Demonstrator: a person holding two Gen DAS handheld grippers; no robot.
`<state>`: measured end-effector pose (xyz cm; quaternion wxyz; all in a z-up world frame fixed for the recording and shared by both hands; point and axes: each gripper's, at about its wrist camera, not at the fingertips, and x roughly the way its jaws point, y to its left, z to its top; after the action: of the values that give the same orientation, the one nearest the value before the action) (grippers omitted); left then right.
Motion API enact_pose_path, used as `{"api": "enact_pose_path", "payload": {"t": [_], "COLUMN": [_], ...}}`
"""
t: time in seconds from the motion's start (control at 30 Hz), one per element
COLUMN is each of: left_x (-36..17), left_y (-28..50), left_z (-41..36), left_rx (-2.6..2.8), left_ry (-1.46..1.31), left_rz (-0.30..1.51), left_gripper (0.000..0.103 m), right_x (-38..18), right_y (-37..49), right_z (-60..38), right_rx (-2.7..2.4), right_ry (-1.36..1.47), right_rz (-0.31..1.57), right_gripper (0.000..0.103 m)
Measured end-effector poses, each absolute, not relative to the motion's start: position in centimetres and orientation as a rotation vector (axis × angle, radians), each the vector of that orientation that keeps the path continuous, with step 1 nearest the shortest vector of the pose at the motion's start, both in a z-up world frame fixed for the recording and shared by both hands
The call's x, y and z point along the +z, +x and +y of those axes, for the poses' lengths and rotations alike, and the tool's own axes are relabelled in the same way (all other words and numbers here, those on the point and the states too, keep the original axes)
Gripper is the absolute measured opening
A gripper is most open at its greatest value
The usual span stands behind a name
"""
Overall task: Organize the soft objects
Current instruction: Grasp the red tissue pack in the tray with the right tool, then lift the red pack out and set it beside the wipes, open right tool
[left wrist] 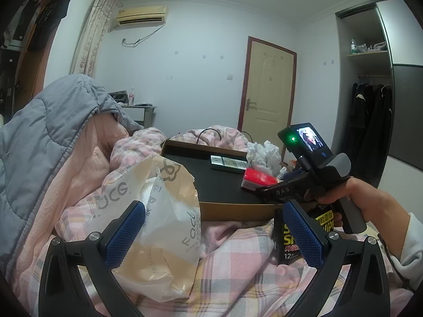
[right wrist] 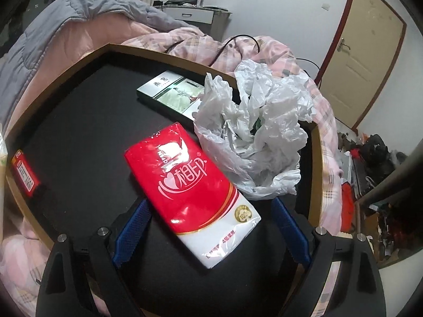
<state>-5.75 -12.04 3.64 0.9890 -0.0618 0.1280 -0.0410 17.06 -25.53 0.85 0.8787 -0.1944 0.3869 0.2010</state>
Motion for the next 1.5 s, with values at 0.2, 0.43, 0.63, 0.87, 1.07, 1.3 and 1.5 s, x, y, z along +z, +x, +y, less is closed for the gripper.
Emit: {"api": "enact_pose_path", "payload": {"t": [0.2, 0.43, 0.63, 0.87, 1.07, 1.3, 1.5], "left_x": [3.6, 3.6, 3.6, 3.6, 3.7, 3.7, 3.7], "left_y": [-5.7, -5.7, -5.7, -5.7, -5.7, -5.7, -5.7], "left_z": [-12.1, -12.0, -12.1, -12.1, -12.0, -12.0, -12.0], "left_rx": [-0.082, -0.082, -0.082, -0.082, -0.083, -0.084, -0.084], "left_ry": [-0.124, -0.123, -0.122, -0.122, -0.124, -0.126, -0.125], "left_rz": [0.257, 0.257, 0.257, 0.257, 0.259, 0.259, 0.259], "left_gripper": [0.103, 0.103, 0.103, 0.103, 0.103, 0.103, 0.103], "right_x": [1.0, 2.4, 4.6, 3.7, 1.6, -1.3, -1.4], "right_y": [16.6, 14.6, 11.2, 3.8, 1.3, 3.1, 4.5], "right_z": [-25.3, -26.7, -29.7, -32.0, -29.4, -25.1, -25.3], "right_rx": [0.471, 0.534, 0.527, 0.567, 0.715, 0.728, 0.754], "right_ry": [-0.368, -0.296, -0.177, -0.054, -0.121, -0.296, -0.259], "right_rz": [0.811, 0.776, 0.653, 0.539, 0.499, 0.619, 0.642], "right_gripper": [0.07, 0.056, 0.054, 0.054, 0.055, 0.056, 0.06]}}
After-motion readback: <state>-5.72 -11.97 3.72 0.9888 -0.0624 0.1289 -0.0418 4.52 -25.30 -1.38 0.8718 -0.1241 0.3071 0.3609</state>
